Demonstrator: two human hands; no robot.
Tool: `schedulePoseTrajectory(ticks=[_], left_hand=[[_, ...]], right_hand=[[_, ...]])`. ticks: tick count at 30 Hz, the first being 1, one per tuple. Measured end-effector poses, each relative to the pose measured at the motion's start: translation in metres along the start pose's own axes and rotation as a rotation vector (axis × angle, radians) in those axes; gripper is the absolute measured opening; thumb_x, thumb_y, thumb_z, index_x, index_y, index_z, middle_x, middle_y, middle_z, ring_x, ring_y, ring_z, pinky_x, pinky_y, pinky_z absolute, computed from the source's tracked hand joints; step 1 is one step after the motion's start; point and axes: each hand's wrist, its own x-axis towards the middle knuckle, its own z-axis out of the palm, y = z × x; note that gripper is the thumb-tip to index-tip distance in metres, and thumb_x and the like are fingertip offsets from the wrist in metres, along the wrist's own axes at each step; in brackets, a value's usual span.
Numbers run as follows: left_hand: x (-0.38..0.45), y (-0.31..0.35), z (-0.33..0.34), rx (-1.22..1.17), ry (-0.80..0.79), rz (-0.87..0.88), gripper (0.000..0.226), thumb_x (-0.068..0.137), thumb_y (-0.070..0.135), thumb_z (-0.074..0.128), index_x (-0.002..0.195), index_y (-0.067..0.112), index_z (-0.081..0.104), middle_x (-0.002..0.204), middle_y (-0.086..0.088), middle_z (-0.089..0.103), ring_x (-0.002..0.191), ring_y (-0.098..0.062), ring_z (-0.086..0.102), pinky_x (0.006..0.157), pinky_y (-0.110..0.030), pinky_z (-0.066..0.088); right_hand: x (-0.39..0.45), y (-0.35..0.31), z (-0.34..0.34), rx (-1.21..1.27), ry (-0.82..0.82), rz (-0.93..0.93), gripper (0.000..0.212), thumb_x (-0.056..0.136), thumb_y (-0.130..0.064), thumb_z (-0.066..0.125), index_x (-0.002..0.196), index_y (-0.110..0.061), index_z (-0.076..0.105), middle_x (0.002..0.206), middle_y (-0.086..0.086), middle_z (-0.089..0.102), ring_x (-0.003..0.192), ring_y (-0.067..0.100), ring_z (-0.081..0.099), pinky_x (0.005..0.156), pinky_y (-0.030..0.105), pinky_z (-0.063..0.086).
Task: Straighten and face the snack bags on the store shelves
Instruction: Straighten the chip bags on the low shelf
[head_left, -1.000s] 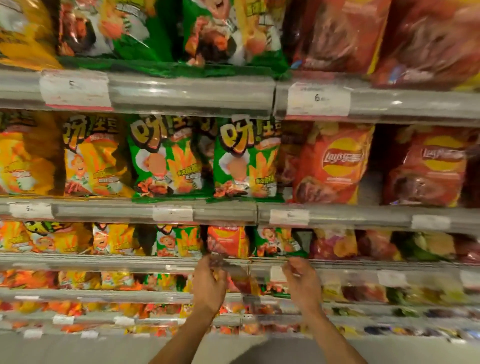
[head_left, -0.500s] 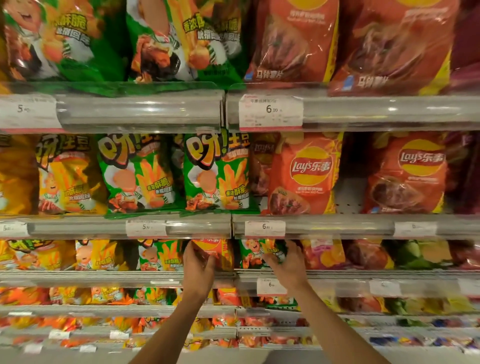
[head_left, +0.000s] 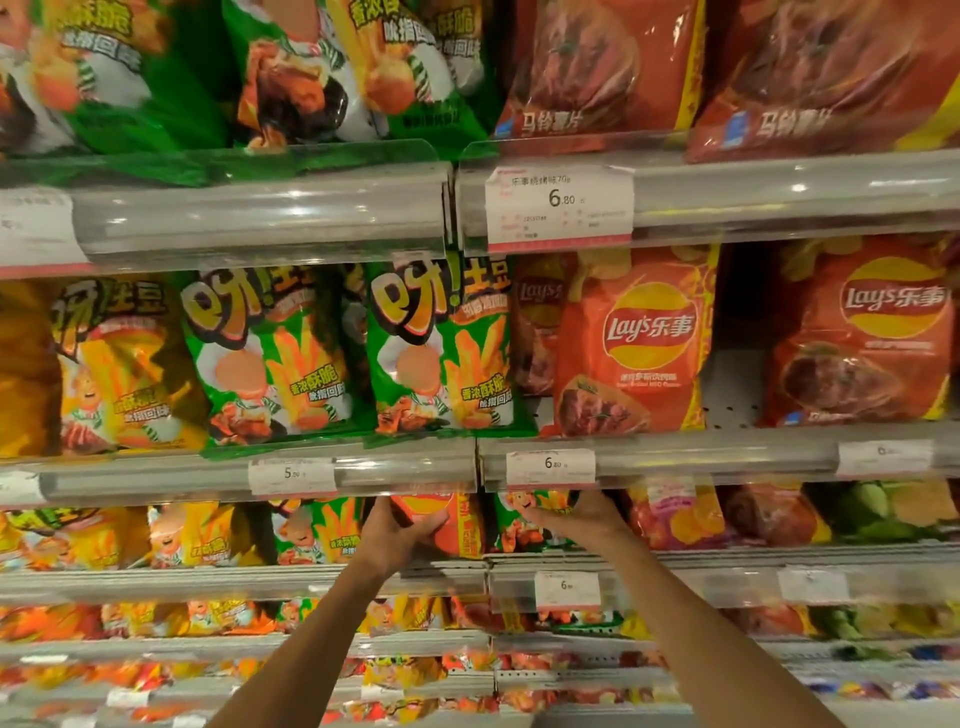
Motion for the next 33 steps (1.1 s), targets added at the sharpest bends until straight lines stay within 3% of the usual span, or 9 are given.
schedulePoseTrajectory(ticks=[4, 7, 12, 16, 21, 24, 27, 30, 33], left_hand=[[0.005, 0.006, -0.004, 0.075, -0.071, 0.032, 0.036, 0.077, 0.017, 0.084, 0.105, 0.005, 0.064, 0.081, -0.021, 0.074, 0.07, -0.029, 0.072, 0.057, -0.031, 0.058], [0.006, 0.01, -0.006, 0.058, -0.111, 0.016, 0.04, 0.078, 0.015, 0.084, 0.104, -0.009, 0.064, 0.077, -0.034, 0.065, 0.065, -0.034, 0.065, 0.057, -0.037, 0.058], [0.011, 0.015, -0.005, 0.046, -0.141, -0.023, 0.035, 0.078, -0.003, 0.079, 0.106, -0.016, 0.062, 0.066, -0.018, 0.067, 0.052, -0.025, 0.067, 0.051, -0.032, 0.058], [0.011, 0.012, -0.009, -0.013, -0.069, -0.063, 0.018, 0.078, 0.0, 0.08, 0.084, -0.003, 0.063, 0.055, -0.009, 0.065, 0.042, -0.013, 0.063, 0.041, -0.02, 0.05], [0.003, 0.015, -0.011, -0.059, -0.037, -0.088, 0.031, 0.074, 0.024, 0.084, 0.075, -0.004, 0.069, 0.071, -0.029, 0.069, 0.052, -0.022, 0.067, 0.043, -0.021, 0.047], [0.003, 0.017, -0.005, -0.119, 0.016, -0.08, 0.028, 0.078, 0.014, 0.082, 0.09, -0.007, 0.067, 0.076, -0.035, 0.067, 0.064, -0.033, 0.067, 0.052, -0.029, 0.053], [0.004, 0.016, 0.009, -0.125, 0.068, -0.091, 0.033, 0.079, 0.01, 0.081, 0.097, -0.013, 0.065, 0.072, -0.025, 0.068, 0.064, -0.029, 0.067, 0.059, -0.035, 0.055], [0.003, 0.016, 0.027, -0.192, 0.069, -0.136, 0.042, 0.076, 0.008, 0.084, 0.109, -0.009, 0.064, 0.095, -0.021, 0.071, 0.083, -0.027, 0.072, 0.065, -0.04, 0.062], [-0.003, 0.019, 0.048, -0.143, 0.051, -0.126, 0.049, 0.071, 0.006, 0.087, 0.113, 0.002, 0.062, 0.106, -0.017, 0.07, 0.098, -0.032, 0.068, 0.087, -0.05, 0.058]], right_hand=[[0.002, 0.002, 0.001, 0.083, -0.04, 0.046, 0.1, 0.062, -0.049, 0.095, 0.145, -0.028, 0.044, 0.155, -0.001, 0.046, 0.146, 0.022, 0.039, 0.116, 0.032, 0.031], [-0.003, -0.001, 0.001, 0.094, -0.024, 0.058, 0.097, 0.059, -0.05, 0.096, 0.14, -0.031, 0.046, 0.153, 0.0, 0.048, 0.145, 0.022, 0.04, 0.113, 0.028, 0.031], [-0.011, -0.003, -0.004, 0.078, 0.021, 0.027, 0.111, 0.038, -0.068, 0.09, 0.133, -0.021, 0.057, 0.138, -0.005, 0.059, 0.128, 0.014, 0.053, 0.114, 0.037, 0.044], [-0.023, -0.013, -0.003, -0.037, 0.114, -0.062, 0.085, 0.054, -0.072, 0.085, 0.121, -0.022, 0.07, 0.122, -0.002, 0.072, 0.115, 0.02, 0.066, 0.102, 0.042, 0.054], [-0.038, -0.023, -0.006, -0.009, 0.13, -0.072, 0.071, 0.065, -0.057, 0.09, 0.122, -0.02, 0.07, 0.123, 0.001, 0.073, 0.116, 0.02, 0.067, 0.101, 0.035, 0.054], [-0.053, -0.012, -0.015, 0.084, 0.14, -0.034, 0.09, 0.062, -0.052, 0.094, 0.137, -0.022, 0.054, 0.136, -0.005, 0.061, 0.135, 0.017, 0.051, 0.104, 0.021, 0.041], [-0.067, 0.005, -0.029, 0.177, 0.156, 0.023, 0.114, 0.06, -0.047, 0.096, 0.153, -0.017, 0.037, 0.147, 0.001, 0.052, 0.139, 0.023, 0.049, 0.114, 0.035, 0.043], [-0.082, 0.025, -0.046, 0.299, 0.182, 0.074, 0.095, 0.067, -0.025, 0.095, 0.145, -0.014, 0.042, 0.127, 0.0, 0.065, 0.128, 0.021, 0.056, 0.114, 0.038, 0.043], [-0.099, 0.039, -0.058, 0.327, 0.214, 0.05, 0.071, 0.073, -0.01, 0.09, 0.134, -0.012, 0.054, 0.11, -0.007, 0.072, 0.104, 0.004, 0.069, 0.088, 0.015, 0.054]])
